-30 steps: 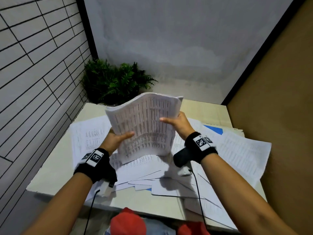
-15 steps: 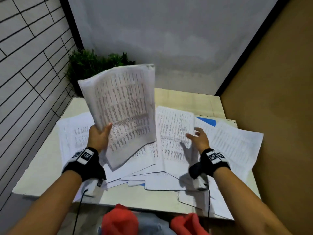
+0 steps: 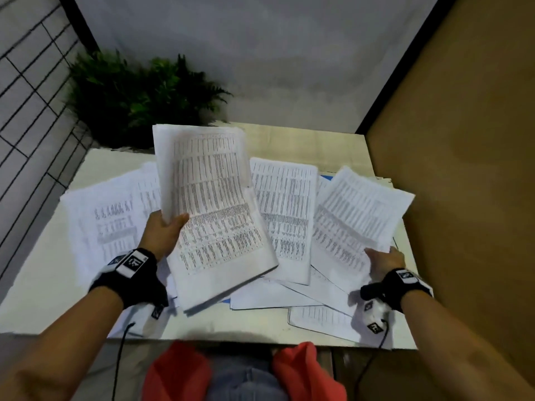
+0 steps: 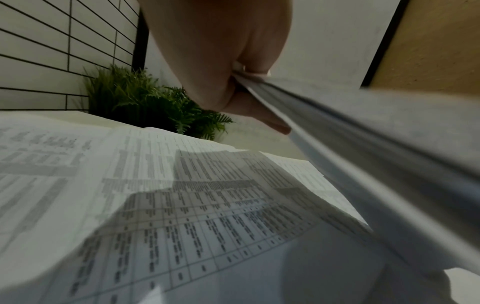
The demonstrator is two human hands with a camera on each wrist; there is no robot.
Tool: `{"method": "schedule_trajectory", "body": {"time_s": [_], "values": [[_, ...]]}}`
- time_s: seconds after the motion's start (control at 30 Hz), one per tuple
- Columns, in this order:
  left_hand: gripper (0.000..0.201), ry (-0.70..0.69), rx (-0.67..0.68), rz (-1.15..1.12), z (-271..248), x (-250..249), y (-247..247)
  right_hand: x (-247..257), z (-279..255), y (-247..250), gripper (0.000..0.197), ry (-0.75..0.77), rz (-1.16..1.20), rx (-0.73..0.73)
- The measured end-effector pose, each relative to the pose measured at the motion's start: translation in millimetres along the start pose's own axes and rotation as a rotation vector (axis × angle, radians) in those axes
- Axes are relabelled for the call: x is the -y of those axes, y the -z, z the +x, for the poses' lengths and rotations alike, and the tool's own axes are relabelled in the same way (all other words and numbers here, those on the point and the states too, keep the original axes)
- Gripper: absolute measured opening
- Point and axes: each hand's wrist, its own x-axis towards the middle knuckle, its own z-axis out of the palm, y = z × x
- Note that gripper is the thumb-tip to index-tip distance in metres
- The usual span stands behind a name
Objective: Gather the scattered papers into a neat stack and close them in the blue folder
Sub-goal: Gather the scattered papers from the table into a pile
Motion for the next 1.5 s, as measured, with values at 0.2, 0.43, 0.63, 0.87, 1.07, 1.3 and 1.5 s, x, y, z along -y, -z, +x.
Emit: {"method": "schedule_trajectory", "body": {"time_s": [0.2,0.43,0.63,0.87,1.07,1.3,1.5], "values": [[0.032,-0.027,0.021,0.025,-4,-6,-17,5,-6,9,0.027,0.075,0.108,0.12],[0.027,-0.012,0.08,0.013,-10,-7,-33,20,-22,6,0.035,0.214,-0.075,0.258],[0.037,0.002,0.124,-0.005,-18,-10,-36,32,-49,2,0.041,0.222,-0.293,0.101],[0.028,-0.004,0.133,0.023,-19,-1,-24,75,-69,67,0.029,0.487,-0.281,-0.074],[0.021,-0.03,0.135,0.009,-18,-3,-23,122,-117,148,0.026,0.703,-0.126,-0.273],[0.033,0.001,0.27,-0.17,-21,-17,-38,130,-150,136,0.021,0.787,0.291,0.177],[0.013,0.067,0.462,-0.271,-44,-45,-45,84,-139,19,0.037,0.394,0.32,0.701]]}}
